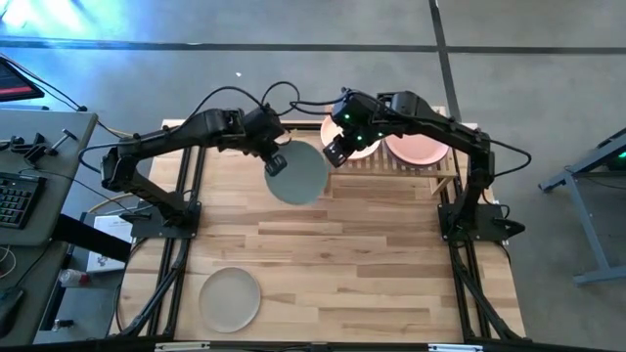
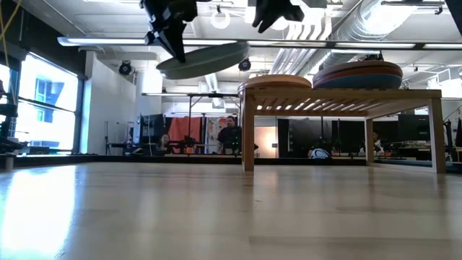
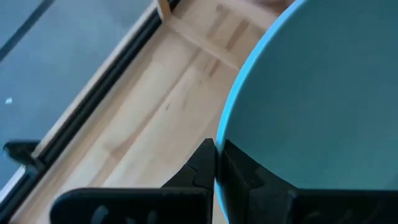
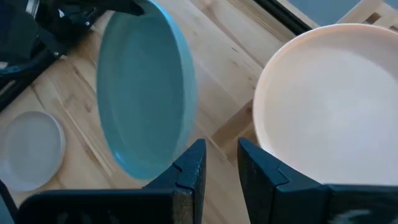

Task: Place and stack plates onto a shelf
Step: Stack the light blue plate on the white plate on the shelf

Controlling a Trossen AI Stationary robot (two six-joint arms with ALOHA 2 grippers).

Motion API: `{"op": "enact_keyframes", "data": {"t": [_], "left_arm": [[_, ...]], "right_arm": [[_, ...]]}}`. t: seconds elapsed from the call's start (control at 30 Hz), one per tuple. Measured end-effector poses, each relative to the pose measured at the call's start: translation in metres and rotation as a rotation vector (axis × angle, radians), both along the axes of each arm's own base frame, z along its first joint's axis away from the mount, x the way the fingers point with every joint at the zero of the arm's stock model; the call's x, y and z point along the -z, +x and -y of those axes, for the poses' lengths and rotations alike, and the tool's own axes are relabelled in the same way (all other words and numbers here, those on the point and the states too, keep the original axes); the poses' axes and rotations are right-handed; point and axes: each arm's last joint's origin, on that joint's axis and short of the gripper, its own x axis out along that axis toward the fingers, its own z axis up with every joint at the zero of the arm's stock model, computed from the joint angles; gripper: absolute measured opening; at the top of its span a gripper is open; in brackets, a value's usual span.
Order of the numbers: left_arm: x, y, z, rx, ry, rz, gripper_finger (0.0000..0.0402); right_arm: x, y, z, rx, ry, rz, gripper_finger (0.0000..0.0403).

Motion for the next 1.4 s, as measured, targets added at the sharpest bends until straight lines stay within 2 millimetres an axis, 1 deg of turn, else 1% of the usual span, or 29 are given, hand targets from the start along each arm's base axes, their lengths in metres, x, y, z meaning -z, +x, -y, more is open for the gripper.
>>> {"op": "enact_keyframes", "data": {"t": [0.1, 0.27, 0.5, 0.83, 0.97, 1.1, 1.2, 1.3, 1.33, 1.4], "left_arm": [[-0.002, 0.002, 0.000, 0.014, 0.015, 0.023, 0.0001], [-0.002, 0.003, -0.001, 0.028, 0.023, 0.022, 0.0001], [-0.004, 0.006, -0.002, 0.059, 0.065, 0.045, 0.0001], [-0.005, 0.008, -0.002, 0.081, 0.086, 0.055, 0.0001], [-0.008, 0.011, -0.003, 0.081, 0.104, 0.098, 0.0001], [-0.009, 0.012, -0.004, 0.088, 0.112, 0.105, 0.0001], [-0.009, 0.012, -0.004, 0.095, 0.116, 0.102, 0.0001], [-0.009, 0.012, -0.004, 0.093, 0.115, 0.105, 0.0001], [-0.009, 0.012, -0.004, 0.093, 0.115, 0.106, 0.0001], [-0.009, 0.012, -0.004, 0.092, 0.116, 0.108, 0.0001]], "right_arm": [[0.002, 0.005, -0.002, 0.006, 0.007, 0.009, 0.0071], [0.003, 0.015, -0.010, 0.011, -0.042, 0.046, 0.0071], [0.011, 0.024, -0.014, -0.002, -0.047, 0.031, 0.0071], [0.019, 0.029, -0.014, 0.026, -0.048, -0.003, 0.0071], [0.020, 0.030, -0.013, 0.030, -0.046, -0.011, 0.0071], [0.023, 0.032, -0.013, 0.030, -0.045, -0.024, 0.0071], [0.024, 0.032, -0.013, 0.028, -0.045, -0.031, 0.0056], [0.024, 0.031, -0.013, 0.032, -0.051, -0.039, 0.0018], [0.024, 0.031, -0.012, 0.035, -0.053, -0.042, 0.0010], [0.024, 0.030, -0.011, 0.045, -0.051, -0.041, 0.0010]]}}
